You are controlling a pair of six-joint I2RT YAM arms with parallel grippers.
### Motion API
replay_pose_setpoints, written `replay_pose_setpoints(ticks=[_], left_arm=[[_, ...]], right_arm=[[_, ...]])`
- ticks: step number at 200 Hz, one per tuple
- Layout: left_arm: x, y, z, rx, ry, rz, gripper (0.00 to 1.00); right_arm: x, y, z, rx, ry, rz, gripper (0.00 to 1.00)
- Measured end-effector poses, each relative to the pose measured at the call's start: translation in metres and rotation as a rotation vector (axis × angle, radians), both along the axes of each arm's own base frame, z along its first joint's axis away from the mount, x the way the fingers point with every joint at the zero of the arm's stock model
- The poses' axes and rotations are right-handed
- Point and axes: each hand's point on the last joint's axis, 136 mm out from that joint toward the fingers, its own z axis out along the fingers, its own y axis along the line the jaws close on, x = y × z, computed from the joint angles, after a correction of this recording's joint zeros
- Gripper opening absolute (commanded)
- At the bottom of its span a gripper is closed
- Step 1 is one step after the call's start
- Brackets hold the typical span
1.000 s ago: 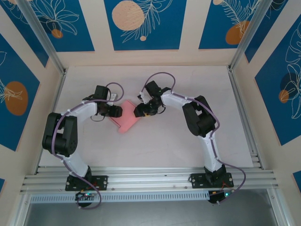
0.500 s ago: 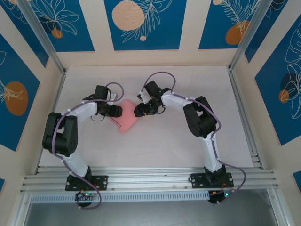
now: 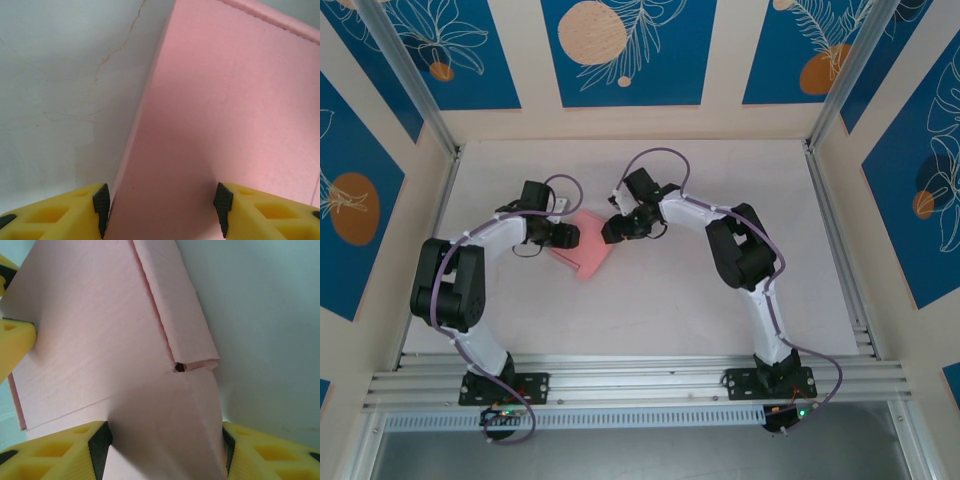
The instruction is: Fold the paper box
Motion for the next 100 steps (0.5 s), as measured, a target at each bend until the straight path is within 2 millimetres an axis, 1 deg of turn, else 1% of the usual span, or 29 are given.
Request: replay_pose_setpoints(ticks=[8,19,32,53,85,100], left_arm=[[0.0,0.0,0.0,0.0,0.0,0.0,0.6],[0.0,0.0,0.0,0.0,0.0,0.0,0.6],[0.001,0.0,0.001,0.0,0.0,0.0,0.6],[0.001,0.0,0.003,-0.001,-0.002,0.0,0.6],[0.002,0.0,0.004,0.001,0.001,-0.001,0.6],[0.003,-0.001,0.005,0.001,0.003,-0.001,0.6]], right_arm=[[0.0,0.001,0.0,0.002,0.001,0.001,0.61],[0.0,0.001,0.0,0.003,0.001,0.0,0.67],[0.001,0.001,-0.002,0.008,-0.003,-0.004,0.72],[-0.005,-0.003,-0.005,0.015,0.002,-0.015,0.81],[-0.017,-0.016,0.011,0.027,0.001,-0.051,0.91],[-0.024,-0.022,0.022,0.041,-0.016,-0.069,0.92]])
